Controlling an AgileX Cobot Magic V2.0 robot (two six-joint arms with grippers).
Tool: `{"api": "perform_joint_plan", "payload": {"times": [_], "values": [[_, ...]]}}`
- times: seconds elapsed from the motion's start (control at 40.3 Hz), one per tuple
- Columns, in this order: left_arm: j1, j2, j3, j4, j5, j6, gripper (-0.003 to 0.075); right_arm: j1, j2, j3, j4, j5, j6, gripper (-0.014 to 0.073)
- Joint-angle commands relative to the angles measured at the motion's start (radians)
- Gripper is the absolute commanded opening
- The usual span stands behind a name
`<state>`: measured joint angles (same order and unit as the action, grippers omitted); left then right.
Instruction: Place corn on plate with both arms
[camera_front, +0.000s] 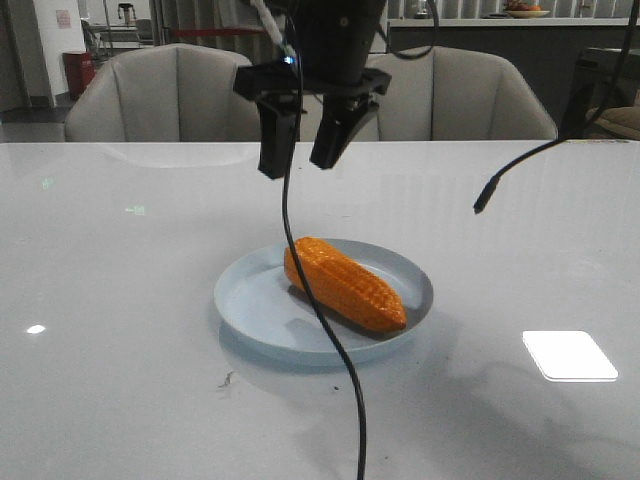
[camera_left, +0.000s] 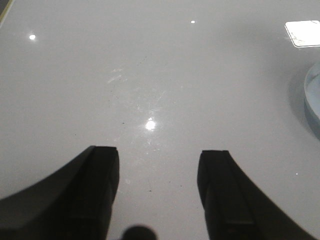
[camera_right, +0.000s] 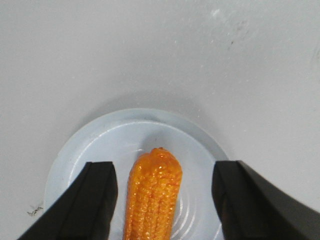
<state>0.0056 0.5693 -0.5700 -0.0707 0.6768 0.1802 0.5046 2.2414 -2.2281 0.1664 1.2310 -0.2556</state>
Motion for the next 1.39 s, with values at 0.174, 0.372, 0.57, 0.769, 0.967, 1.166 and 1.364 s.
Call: {"api": "perform_joint_plan", "payload": {"times": [0.174,0.372,0.57,0.769,0.967,1.166,1.364], "values": [[0.002,0.002,-0.029,-0.014,-0.074,0.000,0.0422,-0.073,-0.193,-0.049,-0.025,0.101,0.018,0.0520],[0.002,0.002,-0.029,-0.014,-0.074,0.000,0.0422,-0.189,-0.349,-0.047,-0.024,0.101,0.040,0.0520],[0.002,0.002,-0.029,-0.014,-0.077,0.000,0.0422,-0.329,-0.575,0.029,-0.024,0.046,0.018,0.0520],[0.002,0.002,-0.029,-0.014,-0.083,0.000,0.0422,-0.514,-0.881,0.398,-0.024,-0.134,-0.002,0.0520],[0.002,0.002,-0.029,-0.014,-0.084,0.000,0.0422,-0.659,-1.200,0.907,-0.024,-0.437,-0.002,0.0520],[0.002,0.002,-0.029,-0.014,-0.084,0.000,0.0422,-0.665,-1.467,1.302,0.003,-0.561,-0.002,0.0520],[0.002,0.002,-0.029,-0.014,-0.084,0.000,0.0422,-0.665,-1.567,1.451,0.052,-0.520,-0.002,0.0520]]}}
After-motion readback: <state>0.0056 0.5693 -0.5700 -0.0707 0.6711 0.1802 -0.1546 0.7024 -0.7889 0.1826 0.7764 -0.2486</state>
